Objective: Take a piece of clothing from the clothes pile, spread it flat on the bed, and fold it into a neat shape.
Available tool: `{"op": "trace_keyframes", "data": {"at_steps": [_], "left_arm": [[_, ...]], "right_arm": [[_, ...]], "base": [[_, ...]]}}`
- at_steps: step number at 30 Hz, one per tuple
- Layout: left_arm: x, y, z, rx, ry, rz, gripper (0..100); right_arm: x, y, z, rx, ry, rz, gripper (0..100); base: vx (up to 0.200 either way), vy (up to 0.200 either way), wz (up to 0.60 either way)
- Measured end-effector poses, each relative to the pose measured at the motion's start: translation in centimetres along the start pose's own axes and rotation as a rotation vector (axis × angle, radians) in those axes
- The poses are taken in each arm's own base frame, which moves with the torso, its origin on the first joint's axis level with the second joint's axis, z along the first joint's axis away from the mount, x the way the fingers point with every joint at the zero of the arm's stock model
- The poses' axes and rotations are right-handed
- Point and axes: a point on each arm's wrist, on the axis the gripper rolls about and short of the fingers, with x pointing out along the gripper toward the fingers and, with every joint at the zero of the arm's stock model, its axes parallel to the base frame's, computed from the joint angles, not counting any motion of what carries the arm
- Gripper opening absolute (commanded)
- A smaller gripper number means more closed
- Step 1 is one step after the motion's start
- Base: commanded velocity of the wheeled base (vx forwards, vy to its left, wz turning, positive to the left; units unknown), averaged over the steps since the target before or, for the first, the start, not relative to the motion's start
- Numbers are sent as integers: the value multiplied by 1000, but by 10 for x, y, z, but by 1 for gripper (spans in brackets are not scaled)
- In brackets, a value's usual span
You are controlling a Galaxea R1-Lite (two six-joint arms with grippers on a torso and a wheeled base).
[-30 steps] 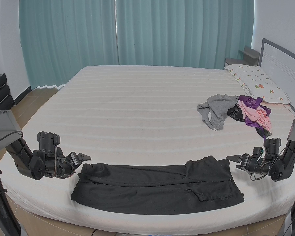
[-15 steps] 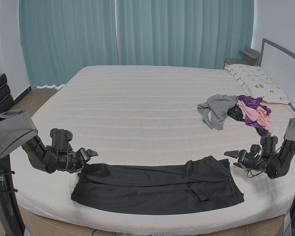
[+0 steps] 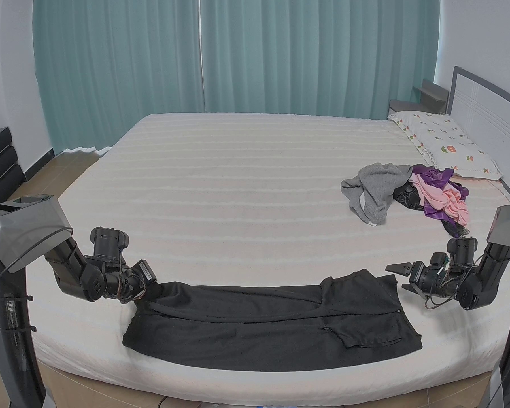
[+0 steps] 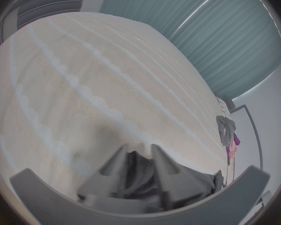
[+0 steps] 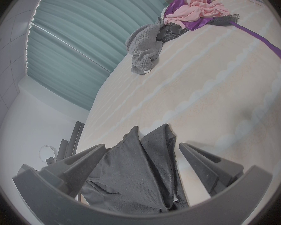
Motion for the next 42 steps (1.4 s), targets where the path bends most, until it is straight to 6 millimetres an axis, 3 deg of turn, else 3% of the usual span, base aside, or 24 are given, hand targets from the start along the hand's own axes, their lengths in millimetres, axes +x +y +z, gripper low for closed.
{"op": "trace_keyframes", "data": {"at_steps": [22, 42], "left_arm": [[-9, 23, 2, -105, -142, 3, 0], [-2, 25, 9, -109, -163, -3, 0]], "right_arm": [[13, -5, -1, -3, -14, -43, 100], [26, -6, 1, -18, -30, -52, 100]], "base": [[0, 0, 0], [0, 0, 0]]}}
